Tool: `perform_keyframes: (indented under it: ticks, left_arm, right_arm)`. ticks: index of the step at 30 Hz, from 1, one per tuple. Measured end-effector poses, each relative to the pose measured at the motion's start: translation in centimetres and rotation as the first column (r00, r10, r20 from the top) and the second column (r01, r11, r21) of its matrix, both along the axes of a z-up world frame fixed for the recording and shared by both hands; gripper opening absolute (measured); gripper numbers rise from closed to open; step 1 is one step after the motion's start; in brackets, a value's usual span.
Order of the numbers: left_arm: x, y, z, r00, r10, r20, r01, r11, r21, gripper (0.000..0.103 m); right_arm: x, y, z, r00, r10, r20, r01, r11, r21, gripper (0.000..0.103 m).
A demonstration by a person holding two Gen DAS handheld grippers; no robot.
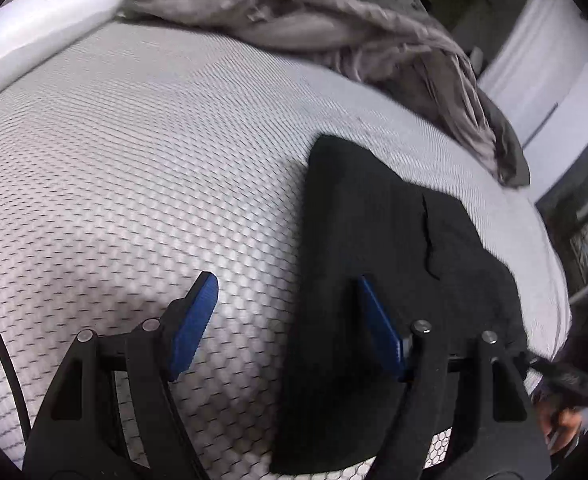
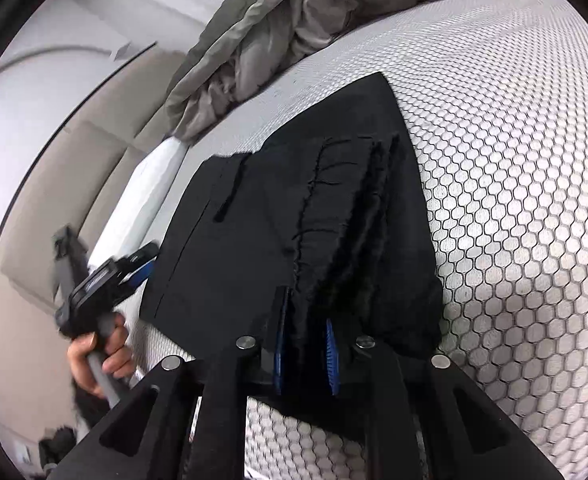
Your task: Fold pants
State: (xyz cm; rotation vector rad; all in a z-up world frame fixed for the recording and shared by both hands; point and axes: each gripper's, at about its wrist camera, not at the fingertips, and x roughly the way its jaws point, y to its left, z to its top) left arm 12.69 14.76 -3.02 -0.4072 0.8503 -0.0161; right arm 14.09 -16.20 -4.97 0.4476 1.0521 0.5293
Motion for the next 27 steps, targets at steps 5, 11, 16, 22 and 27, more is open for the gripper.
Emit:
perform_keyframes:
  ticks: [5,11,16,22,27]
  left_arm:
    - [1.2,-2.0,-1.5,0.995,-0.092,-0.047,0.094,0.995,0.038,0.035]
    - [-0.9,-3.6,-1.3,0.986,-0.152,-0.062,0.156,0.986,0.065,0.033]
    - [-3.3,-4.2,1.6,0.993,-0.093,0.066,0.079,0.977,0.199,0.032]
    - [-2.7,-11.1,1.8,0.939,-0.329,0.102,0.299,0.925,0.235,0.048]
    - [-1.7,-14.7,-1.2,0.893,-0.451,0.008,0.416,0.83,0.373,0.049]
  right_arm:
    - [-0.7,-2.4,2.4,0.991,-0.056,0.123,0.073,0.989,-0.132,0.061]
    - [2.8,-3.5,-0.9,0.995,-0.097,0.017,0.098,0.991,-0.092,0.038]
    - [2.7,-2.4,1.8,0.976,-0.118,0.185,0.181,0.909,-0.376,0.041]
    - [0.4,3.9,3.8,0.954,0.114,0.276,-0.016,0.942,-0.334,0.041]
    - [2.4,11.4,-1.1,0.948,0.271,0.165,-0.177,0.884,-0.433,0.041]
